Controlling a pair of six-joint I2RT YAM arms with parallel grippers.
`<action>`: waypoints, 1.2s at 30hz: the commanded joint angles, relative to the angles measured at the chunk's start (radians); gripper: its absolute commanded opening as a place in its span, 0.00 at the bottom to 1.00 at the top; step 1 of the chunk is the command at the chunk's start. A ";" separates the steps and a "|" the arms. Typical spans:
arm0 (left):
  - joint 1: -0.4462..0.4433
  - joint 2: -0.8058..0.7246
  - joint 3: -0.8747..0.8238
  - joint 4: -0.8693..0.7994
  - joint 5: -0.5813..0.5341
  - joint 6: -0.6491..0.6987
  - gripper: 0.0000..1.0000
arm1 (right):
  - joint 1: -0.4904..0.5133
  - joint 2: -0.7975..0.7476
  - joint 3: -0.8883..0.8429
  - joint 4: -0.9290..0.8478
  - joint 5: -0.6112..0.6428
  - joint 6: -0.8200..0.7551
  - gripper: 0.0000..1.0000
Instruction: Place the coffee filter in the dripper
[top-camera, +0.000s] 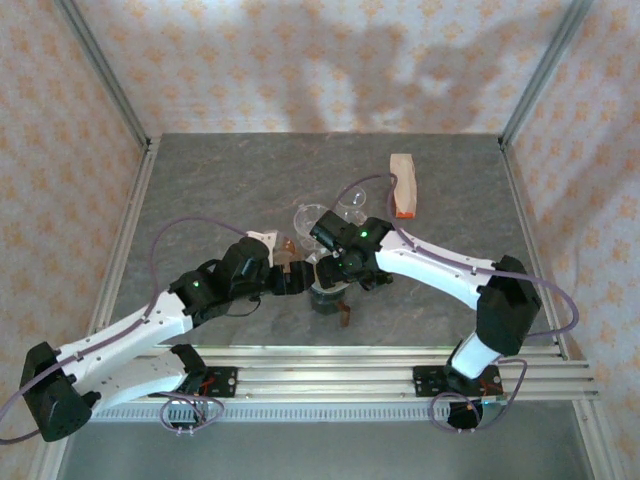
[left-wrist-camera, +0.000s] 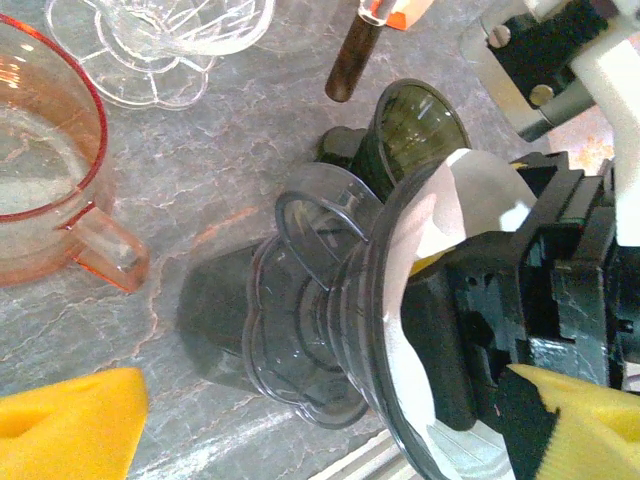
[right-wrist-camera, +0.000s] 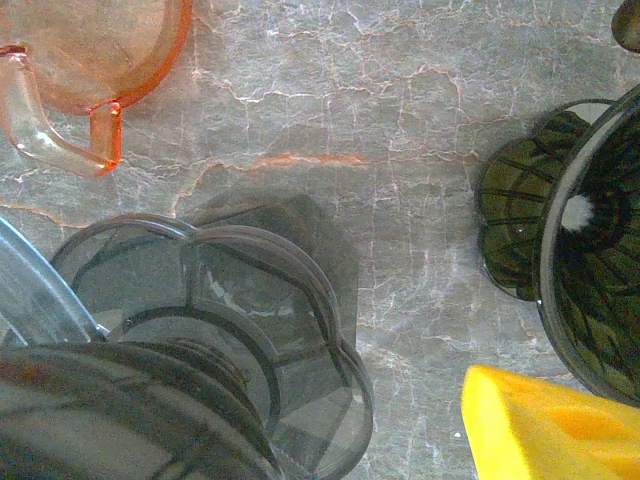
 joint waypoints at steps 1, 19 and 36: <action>-0.008 0.014 0.000 0.018 -0.037 -0.010 0.89 | 0.008 0.010 -0.022 0.008 0.032 0.011 0.72; -0.008 0.012 -0.002 -0.046 -0.097 -0.032 0.77 | 0.010 0.007 -0.023 0.011 0.032 0.017 0.73; -0.008 0.031 0.000 -0.067 -0.062 -0.026 0.67 | 0.010 -0.019 0.021 0.005 0.040 0.024 0.72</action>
